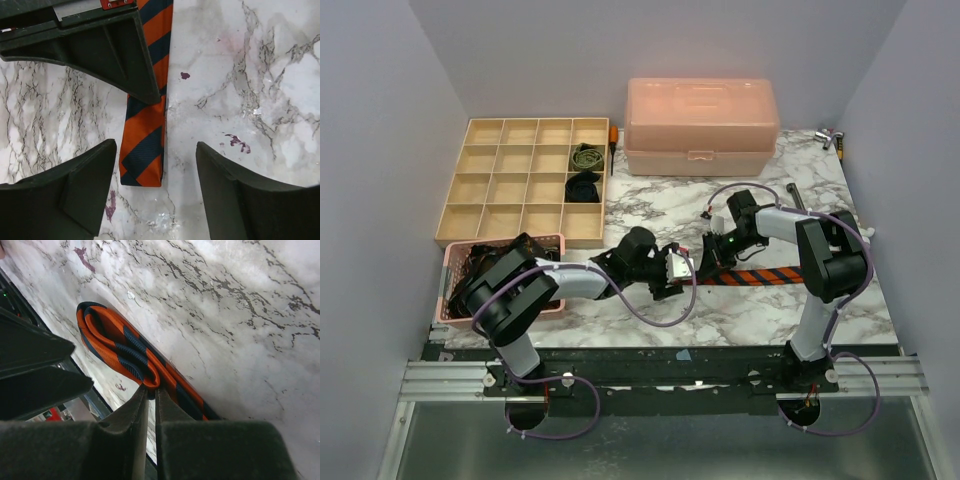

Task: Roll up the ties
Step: Roll the tie at the center of the board.

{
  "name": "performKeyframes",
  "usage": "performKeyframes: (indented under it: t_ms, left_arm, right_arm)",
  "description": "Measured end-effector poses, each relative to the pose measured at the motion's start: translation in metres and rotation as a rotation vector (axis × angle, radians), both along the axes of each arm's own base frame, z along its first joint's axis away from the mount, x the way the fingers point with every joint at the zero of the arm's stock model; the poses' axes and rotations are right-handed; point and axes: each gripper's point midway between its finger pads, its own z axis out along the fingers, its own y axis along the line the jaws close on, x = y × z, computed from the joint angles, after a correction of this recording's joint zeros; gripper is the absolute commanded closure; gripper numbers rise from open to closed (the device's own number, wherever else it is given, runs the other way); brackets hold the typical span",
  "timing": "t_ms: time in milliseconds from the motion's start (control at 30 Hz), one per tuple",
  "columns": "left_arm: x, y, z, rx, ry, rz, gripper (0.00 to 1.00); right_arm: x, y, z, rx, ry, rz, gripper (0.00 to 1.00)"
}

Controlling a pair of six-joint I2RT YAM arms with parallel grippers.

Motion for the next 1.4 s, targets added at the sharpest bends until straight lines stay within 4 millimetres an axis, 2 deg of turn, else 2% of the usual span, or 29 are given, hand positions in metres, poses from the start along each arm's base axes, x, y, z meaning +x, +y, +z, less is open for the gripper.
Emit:
performKeyframes:
  t_ms: [233,333,400,500,600,800,1000,1200,1400]
  left_arm:
    - [0.011,-0.004,-0.021,0.054,-0.013,0.016,0.4]
    - [0.015,-0.002,-0.031,0.083,-0.019,0.028,0.49]
    - [0.018,-0.004,-0.034,0.093,-0.02,0.032,0.53]
    - [0.024,-0.005,-0.034,0.107,-0.033,0.043,0.59]
    - [0.025,-0.003,-0.036,0.118,-0.043,0.04,0.62]
    - [0.02,0.004,-0.036,0.15,-0.07,0.014,0.61]
    - [0.019,0.008,-0.037,0.169,-0.069,0.014,0.61]
    - [0.02,0.011,-0.037,0.177,-0.046,0.047,0.61]
    - [0.019,0.014,-0.037,0.18,-0.012,0.078,0.56]
  right_arm:
    - [0.0,-0.001,0.0,-0.007,-0.004,0.0,0.86]
    - [0.0,-0.002,0.001,-0.013,-0.01,0.002,0.84]
    - [0.0,-0.002,0.001,-0.016,-0.012,0.004,0.77]
    - [-0.002,-0.001,0.003,-0.012,-0.014,0.013,0.6]
    - [-0.003,0.0,0.009,-0.005,-0.025,0.021,0.53]
    - [-0.004,0.002,0.018,0.01,-0.045,0.033,0.52]
    - [-0.007,0.016,0.026,0.06,-0.046,0.062,0.5]
    - [-0.009,0.023,0.025,0.083,-0.024,0.079,0.57]
    - [-0.008,0.023,0.019,0.075,0.004,0.063,0.88]
